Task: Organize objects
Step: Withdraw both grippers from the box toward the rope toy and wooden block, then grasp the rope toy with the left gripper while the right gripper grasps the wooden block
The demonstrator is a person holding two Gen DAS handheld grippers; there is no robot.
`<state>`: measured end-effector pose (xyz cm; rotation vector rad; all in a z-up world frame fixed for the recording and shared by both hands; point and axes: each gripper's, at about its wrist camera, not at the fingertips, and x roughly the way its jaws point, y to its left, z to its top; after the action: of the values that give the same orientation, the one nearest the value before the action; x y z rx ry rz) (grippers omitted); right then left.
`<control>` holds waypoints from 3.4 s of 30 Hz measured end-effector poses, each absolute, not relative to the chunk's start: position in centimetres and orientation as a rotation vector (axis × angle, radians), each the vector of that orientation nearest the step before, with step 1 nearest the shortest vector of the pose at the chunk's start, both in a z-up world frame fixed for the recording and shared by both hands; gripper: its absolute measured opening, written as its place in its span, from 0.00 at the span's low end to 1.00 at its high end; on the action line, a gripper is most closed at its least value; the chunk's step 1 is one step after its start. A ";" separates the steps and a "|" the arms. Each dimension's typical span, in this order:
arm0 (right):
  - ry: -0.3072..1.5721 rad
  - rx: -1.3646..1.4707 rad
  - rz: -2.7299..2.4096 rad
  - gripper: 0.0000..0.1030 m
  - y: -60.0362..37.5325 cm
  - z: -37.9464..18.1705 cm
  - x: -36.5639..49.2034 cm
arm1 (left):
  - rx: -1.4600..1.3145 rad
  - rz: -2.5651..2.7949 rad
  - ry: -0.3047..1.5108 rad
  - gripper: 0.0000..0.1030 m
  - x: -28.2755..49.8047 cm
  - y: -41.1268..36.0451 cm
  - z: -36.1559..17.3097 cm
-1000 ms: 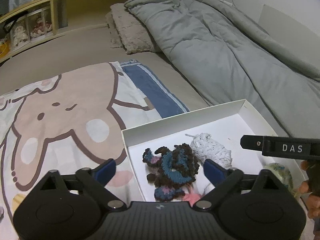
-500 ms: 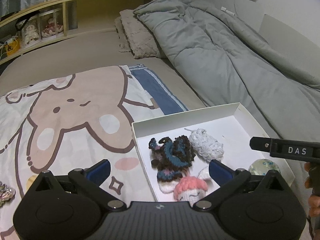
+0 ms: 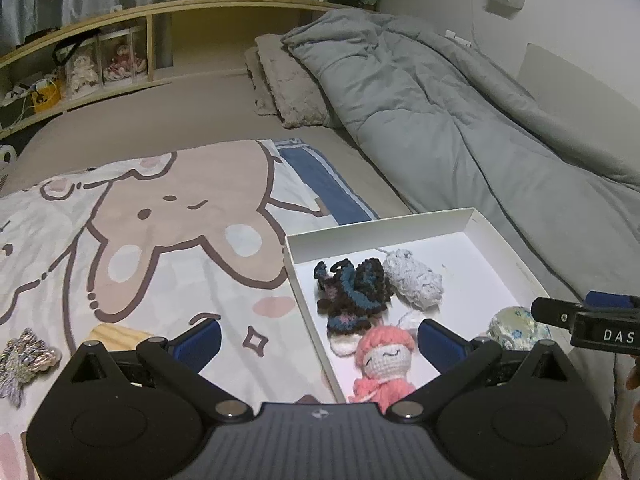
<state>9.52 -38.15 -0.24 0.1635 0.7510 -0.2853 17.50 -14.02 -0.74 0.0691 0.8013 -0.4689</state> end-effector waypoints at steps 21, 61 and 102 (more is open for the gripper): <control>0.701 0.133 -0.260 0.95 -35.3 1.6 4.9 | 0.054 -0.483 0.737 1.00 13.1 -11.1 0.3; 0.640 0.120 -0.026 1.00 -25.5 1.0 13.2 | -0.150 -0.084 0.723 1.00 18.5 2.0 -0.5; 0.761 -0.292 0.265 1.00 -11.9 -12.2 23.7 | -0.391 0.209 0.835 1.00 27.4 11.8 -11.1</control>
<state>23.67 -11.87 -12.23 -0.2920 0.7610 0.2649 27.42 11.75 -11.05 -0.3907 0.8353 0.2089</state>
